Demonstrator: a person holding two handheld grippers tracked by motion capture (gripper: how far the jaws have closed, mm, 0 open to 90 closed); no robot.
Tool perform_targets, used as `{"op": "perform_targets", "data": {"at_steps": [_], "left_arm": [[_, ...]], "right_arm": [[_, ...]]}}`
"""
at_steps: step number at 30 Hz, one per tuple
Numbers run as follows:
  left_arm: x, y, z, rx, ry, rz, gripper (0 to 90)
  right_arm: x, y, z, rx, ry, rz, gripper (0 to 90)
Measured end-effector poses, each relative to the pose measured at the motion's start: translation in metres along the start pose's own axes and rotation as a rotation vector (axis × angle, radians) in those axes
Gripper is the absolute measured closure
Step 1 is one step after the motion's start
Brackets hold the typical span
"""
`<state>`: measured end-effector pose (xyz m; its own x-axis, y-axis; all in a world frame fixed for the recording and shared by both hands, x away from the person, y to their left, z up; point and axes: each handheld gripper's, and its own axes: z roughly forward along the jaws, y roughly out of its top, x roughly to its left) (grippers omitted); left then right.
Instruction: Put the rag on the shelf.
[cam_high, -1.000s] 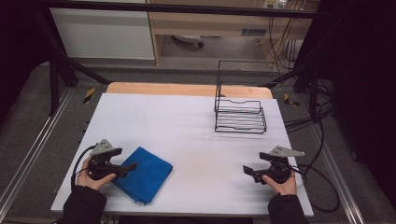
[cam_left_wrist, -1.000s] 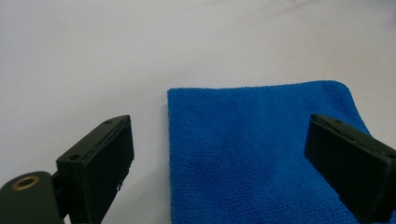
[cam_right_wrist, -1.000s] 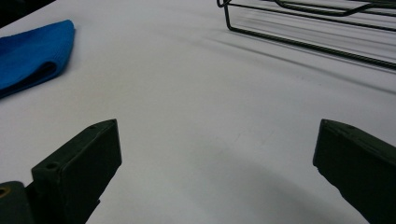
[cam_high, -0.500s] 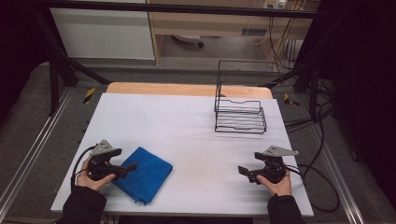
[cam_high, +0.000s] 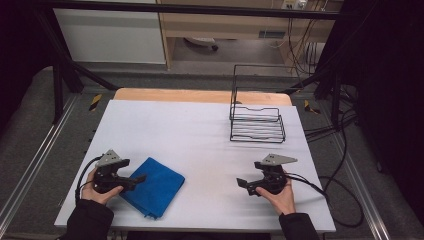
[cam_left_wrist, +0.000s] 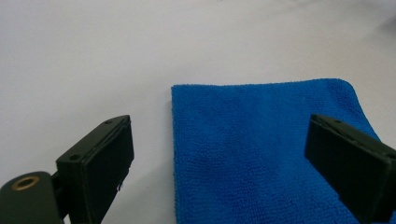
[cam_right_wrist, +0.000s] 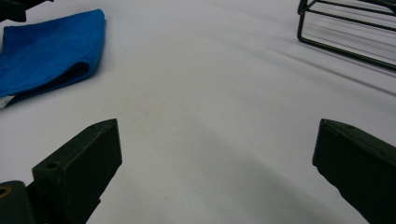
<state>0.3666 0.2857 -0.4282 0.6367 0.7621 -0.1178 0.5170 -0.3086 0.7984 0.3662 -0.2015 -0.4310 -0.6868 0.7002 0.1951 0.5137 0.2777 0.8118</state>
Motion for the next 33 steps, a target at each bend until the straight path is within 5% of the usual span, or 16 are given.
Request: {"op": "perform_targets", "data": {"at_steps": [21, 33], "left_arm": [[0.003, -0.001, -0.001, -0.002, 0.015, -0.012, 8.3], [0.004, -0.002, -0.001, -0.001, 0.025, -0.020, 8.3]], "right_arm": [[0.053, 0.048, 0.055, 0.004, 0.074, -0.097, 4.2], [0.084, 0.071, 0.110, 0.110, 0.124, -0.144, 19.0]]}}
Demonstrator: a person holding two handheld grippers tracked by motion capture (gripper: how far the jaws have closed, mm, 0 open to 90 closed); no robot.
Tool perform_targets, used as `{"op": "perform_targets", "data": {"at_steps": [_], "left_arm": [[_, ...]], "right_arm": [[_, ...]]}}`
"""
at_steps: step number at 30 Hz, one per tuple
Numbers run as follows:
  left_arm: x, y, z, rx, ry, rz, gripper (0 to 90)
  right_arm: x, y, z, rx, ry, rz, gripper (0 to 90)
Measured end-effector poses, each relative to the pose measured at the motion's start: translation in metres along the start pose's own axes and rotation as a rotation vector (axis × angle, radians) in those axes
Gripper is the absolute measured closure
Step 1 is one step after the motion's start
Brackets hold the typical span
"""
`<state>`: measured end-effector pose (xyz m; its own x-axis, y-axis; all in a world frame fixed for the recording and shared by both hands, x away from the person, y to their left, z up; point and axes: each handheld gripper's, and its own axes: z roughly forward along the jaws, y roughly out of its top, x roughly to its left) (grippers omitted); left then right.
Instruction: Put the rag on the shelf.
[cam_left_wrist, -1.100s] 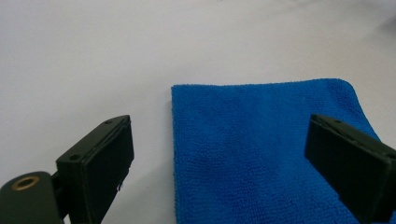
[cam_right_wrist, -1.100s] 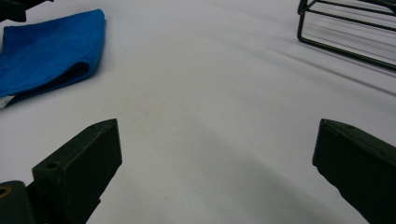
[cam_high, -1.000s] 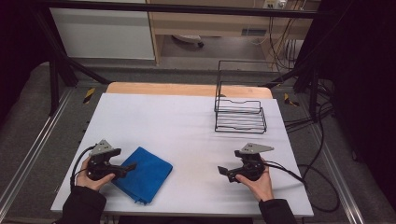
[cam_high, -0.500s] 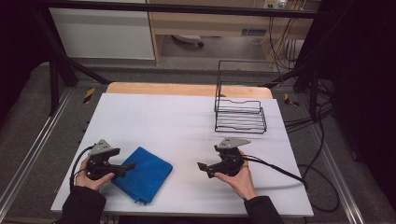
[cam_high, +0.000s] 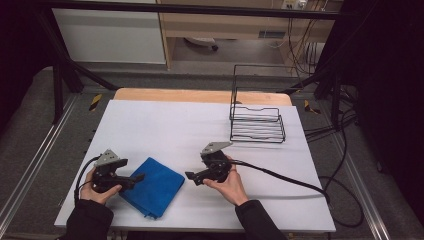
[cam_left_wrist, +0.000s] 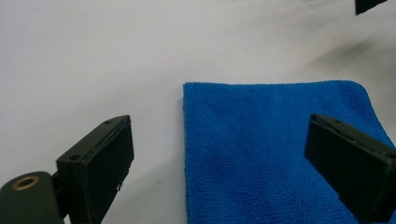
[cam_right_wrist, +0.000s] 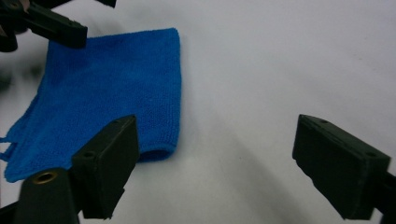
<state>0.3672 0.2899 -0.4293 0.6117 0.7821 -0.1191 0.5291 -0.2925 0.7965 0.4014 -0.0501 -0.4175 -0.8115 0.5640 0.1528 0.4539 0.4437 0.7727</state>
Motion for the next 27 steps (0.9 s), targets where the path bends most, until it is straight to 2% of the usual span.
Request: {"op": "perform_targets", "data": {"at_steps": [4, 12, 13, 15, 19, 27], "left_arm": [[0.000, 0.000, 0.000, -0.001, 0.003, -0.006, 8.3], [0.001, 0.000, 0.000, 0.000, 0.005, -0.007, 8.4], [0.001, 0.000, 0.000, -0.001, 0.005, -0.007, 8.3], [0.001, 0.000, 0.000, 0.000, 0.005, -0.007, 8.4], [0.001, 0.000, 0.000, -0.001, 0.005, -0.007, 8.4], [0.001, 0.000, 0.000, 0.000, 0.007, -0.006, 8.4]], "right_arm": [[0.005, 0.004, 0.017, 0.025, 0.039, -0.009, 31.2], [0.010, 0.008, 0.044, 0.079, 0.067, -0.011, 50.6], [0.010, 0.008, 0.046, 0.083, 0.074, 0.002, 52.6], [0.009, 0.006, 0.050, 0.099, 0.087, 0.020, 55.6], [0.009, 0.002, 0.054, 0.133, 0.107, 0.016, 60.7], [0.011, 0.000, 0.056, 0.152, 0.148, 0.030, 72.3]]}}
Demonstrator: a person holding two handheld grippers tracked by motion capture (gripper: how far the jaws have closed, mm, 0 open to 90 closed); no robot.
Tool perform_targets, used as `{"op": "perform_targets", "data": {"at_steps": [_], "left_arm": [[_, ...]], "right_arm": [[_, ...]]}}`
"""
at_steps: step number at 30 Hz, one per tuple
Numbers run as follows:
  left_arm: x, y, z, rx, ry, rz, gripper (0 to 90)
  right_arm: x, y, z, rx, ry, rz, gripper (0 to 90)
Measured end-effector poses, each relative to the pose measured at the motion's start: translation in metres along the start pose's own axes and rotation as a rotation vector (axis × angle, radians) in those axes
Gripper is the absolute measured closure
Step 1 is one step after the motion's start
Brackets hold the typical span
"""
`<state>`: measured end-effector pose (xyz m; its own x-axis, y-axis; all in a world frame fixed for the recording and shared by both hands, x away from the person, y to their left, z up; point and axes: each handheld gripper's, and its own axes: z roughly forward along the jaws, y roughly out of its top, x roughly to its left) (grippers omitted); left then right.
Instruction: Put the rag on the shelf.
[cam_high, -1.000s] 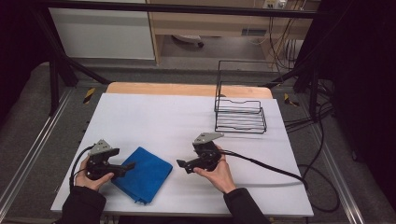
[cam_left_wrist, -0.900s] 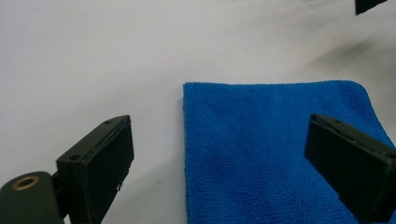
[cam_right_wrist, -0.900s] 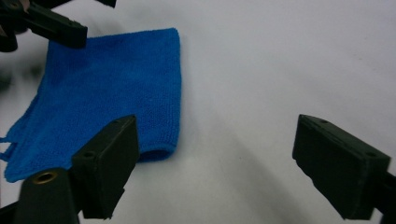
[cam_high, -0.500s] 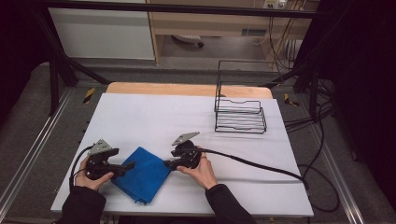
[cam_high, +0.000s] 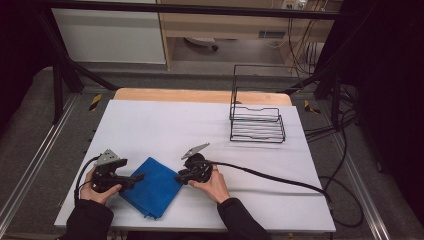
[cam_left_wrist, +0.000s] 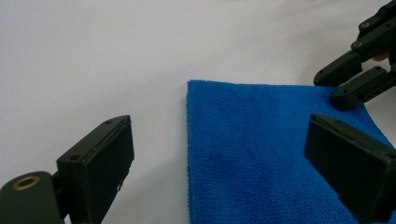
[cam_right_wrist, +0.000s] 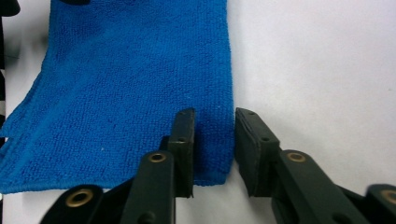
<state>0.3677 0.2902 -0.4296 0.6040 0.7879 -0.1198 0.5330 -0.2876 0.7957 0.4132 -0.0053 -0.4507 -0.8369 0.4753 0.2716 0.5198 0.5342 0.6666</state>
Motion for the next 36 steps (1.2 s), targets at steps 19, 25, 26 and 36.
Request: {"op": "perform_targets", "data": {"at_steps": [19, 25, 26, 36], "left_arm": [[-0.001, 0.000, -0.001, -0.001, 0.005, 0.004, 8.4], [-0.001, 0.000, -0.001, -0.001, 0.007, 0.005, 8.4], [-0.001, 0.000, -0.001, -0.001, 0.007, 0.005, 8.4], [-0.002, 0.001, 0.000, 0.006, 0.014, 0.017, 8.4]], "right_arm": [[0.013, -0.010, -0.032, -0.013, -0.084, 0.094, 87.9], [0.007, -0.025, -0.057, -0.023, -0.139, 0.135, 87.8], [0.007, -0.025, -0.057, -0.023, -0.139, 0.135, 87.8], [-0.005, -0.066, -0.099, -0.050, -0.215, 0.205, 87.8]]}}
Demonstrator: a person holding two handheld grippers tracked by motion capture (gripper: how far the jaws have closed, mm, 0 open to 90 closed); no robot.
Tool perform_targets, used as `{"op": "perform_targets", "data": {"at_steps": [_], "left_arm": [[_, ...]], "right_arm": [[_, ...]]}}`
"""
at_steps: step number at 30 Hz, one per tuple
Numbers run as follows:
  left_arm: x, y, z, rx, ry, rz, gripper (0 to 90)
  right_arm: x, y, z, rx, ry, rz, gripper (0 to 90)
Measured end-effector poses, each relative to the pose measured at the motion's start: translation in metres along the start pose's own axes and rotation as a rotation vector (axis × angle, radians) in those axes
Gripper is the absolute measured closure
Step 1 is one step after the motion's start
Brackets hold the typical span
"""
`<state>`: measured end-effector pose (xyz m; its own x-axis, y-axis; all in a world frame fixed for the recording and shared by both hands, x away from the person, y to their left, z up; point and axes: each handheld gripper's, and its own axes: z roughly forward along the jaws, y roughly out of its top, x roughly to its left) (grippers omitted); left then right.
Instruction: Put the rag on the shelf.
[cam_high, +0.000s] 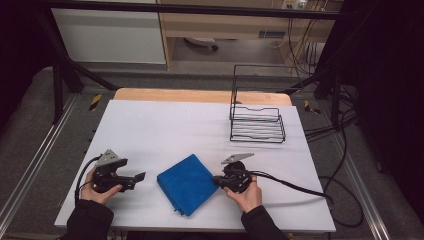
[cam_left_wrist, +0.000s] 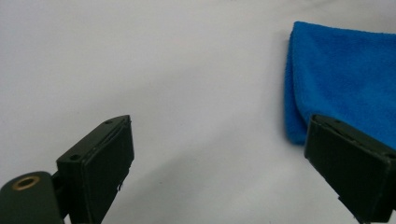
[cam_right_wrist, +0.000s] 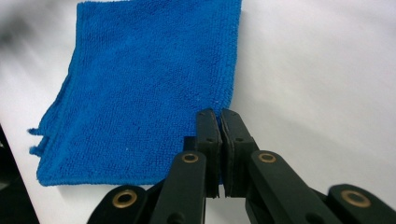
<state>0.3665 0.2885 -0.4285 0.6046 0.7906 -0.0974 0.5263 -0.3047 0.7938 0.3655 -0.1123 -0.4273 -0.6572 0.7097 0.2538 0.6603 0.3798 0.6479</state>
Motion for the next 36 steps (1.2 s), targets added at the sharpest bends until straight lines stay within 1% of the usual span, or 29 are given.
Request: {"op": "perform_targets", "data": {"at_steps": [3, 4, 5, 9, 10, 12, 13, 14, 15, 16, 17, 18, 19, 20, 21, 22, 23, 24, 25, 26, 28, 29, 30, 31, 32, 33, 34, 35, 36], "left_arm": [[0.000, 0.000, 0.000, 0.001, 0.002, 0.000, 8.4], [0.000, 0.000, 0.001, 0.000, -0.002, -0.001, 8.4], [-0.001, 0.000, 0.001, -0.001, -0.003, -0.001, 8.4], [-0.001, 0.000, 0.001, -0.001, 0.002, 0.002, 8.4], [-0.001, 0.000, 0.001, -0.001, -0.002, 0.001, 8.4], [-0.001, 0.000, 0.001, -0.001, -0.002, 0.001, 8.4], [-0.001, 0.000, 0.001, -0.001, -0.003, 0.001, 8.4], [-0.001, 0.000, 0.002, 0.001, -0.003, 0.002, 8.4], [-0.001, 0.000, 0.002, 0.002, -0.005, 0.001, 8.4], [-0.001, 0.000, 0.002, 0.003, -0.004, 0.002, 8.4], [-0.001, 0.000, 0.003, 0.004, -0.003, 0.005, 8.4], [-0.001, 0.000, 0.003, 0.004, -0.003, 0.005, 8.4], [-0.002, 0.000, 0.003, 0.005, -0.004, 0.006, 8.4], [-0.002, 0.000, 0.003, 0.006, -0.004, 0.008, 8.4], [-0.002, 0.000, 0.003, 0.006, -0.005, 0.008, 8.4], [-0.002, 0.000, 0.003, 0.007, -0.004, 0.007, 8.4], [-0.002, 0.000, 0.003, 0.007, -0.005, 0.008, 8.4], [-0.002, 0.000, 0.003, 0.007, -0.005, 0.008, 8.4], [-0.002, 0.000, 0.003, 0.006, -0.005, 0.008, 8.4], [-0.002, 0.000, 0.003, 0.006, -0.006, 0.009, 8.4], [-0.001, 0.000, 0.003, 0.006, -0.005, 0.009, 8.4], [-0.001, 0.000, 0.003, 0.006, -0.006, 0.008, 8.4], [-0.001, 0.000, 0.003, 0.006, -0.005, 0.008, 8.4], [-0.001, 0.000, 0.003, 0.006, -0.005, 0.009, 8.4], [-0.001, 0.000, 0.003, 0.006, -0.006, 0.009, 8.4], [-0.002, 0.000, 0.003, 0.005, -0.006, 0.009, 8.4], [-0.002, 0.000, 0.003, 0.005, -0.006, 0.010, 8.4], [-0.002, 0.000, 0.003, 0.005, -0.006, 0.010, 8.4], [-0.002, 0.000, 0.003, 0.006, -0.005, 0.010, 8.4]], "right_arm": [[-0.005, -0.007, -0.008, -0.009, -0.022, 0.017, 87.8], [-0.005, -0.007, -0.008, -0.009, -0.022, 0.017, 87.8], [-0.008, -0.012, -0.009, -0.001, -0.028, 0.030, 87.6], [-0.012, -0.017, -0.006, 0.009, -0.021, 0.031, 85.7], [-0.013, -0.017, -0.006, -0.001, -0.021, 0.006, 78.1], [-0.015, -0.013, -0.009, -0.032, -0.013, -0.017, 67.7], [-0.015, -0.013, -0.009, -0.032, -0.013, -0.017, 67.7], [-0.018, -0.007, -0.012, -0.081, -0.002, -0.033, 58.7], [-0.020, -0.004, -0.012, -0.098, 0.001, -0.046, 54.2], [-0.022, 0.001, -0.012, -0.103, -0.003, -0.057, 51.7], [-0.024, 0.006, -0.009, -0.112, -0.014, -0.079, 48.7], [-0.025, 0.011, -0.006, -0.110, -0.016, -0.092, 47.0], [-0.026, 0.016, -0.001, -0.108, -0.010, -0.103, 47.0], [-0.026, 0.016, -0.001, -0.108, -0.010, -0.103, 47.0], [-0.027, 0.028, 0.010, -0.093, -0.009, -0.113, 46.9], [-0.027, 0.028, 0.010, -0.093, -0.009, -0.113, 46.9], [-0.029, 0.038, 0.023, -0.077, 0.000, -0.118, 48.7], [-0.031, 0.043, 0.029, -0.075, -0.003, -0.115, 50.4], [-0.031, 0.043, 0.029, -0.075, -0.003, -0.115, 50.4], [-0.034, 0.052, 0.039, -0.067, 0.008, -0.106, 52.9], [-0.035, 0.058, 0.049, -0.054, 0.014, -0.106, 54.8], [-0.036, 0.060, 0.054, -0.046, 0.014, -0.110, 56.0], [-0.036, 0.060, 0.054, -0.046, 0.014, -0.110, 56.0], [-0.036, 0.061, 0.058, -0.038, 0.011, -0.118, 57.8], [-0.037, 0.062, 0.064, -0.030, 0.016, -0.125, 62.0], [-0.037, 0.062, 0.064, -0.030, 0.016, -0.125, 62.0], [-0.038, 0.061, 0.068, -0.022, 0.029, -0.117, 66.8], [-0.038, 0.061, 0.068, -0.022, 0.029, -0.117, 66.8], [-0.038, 0.060, 0.071, -0.010, 0.038, -0.115, 71.8]]}}
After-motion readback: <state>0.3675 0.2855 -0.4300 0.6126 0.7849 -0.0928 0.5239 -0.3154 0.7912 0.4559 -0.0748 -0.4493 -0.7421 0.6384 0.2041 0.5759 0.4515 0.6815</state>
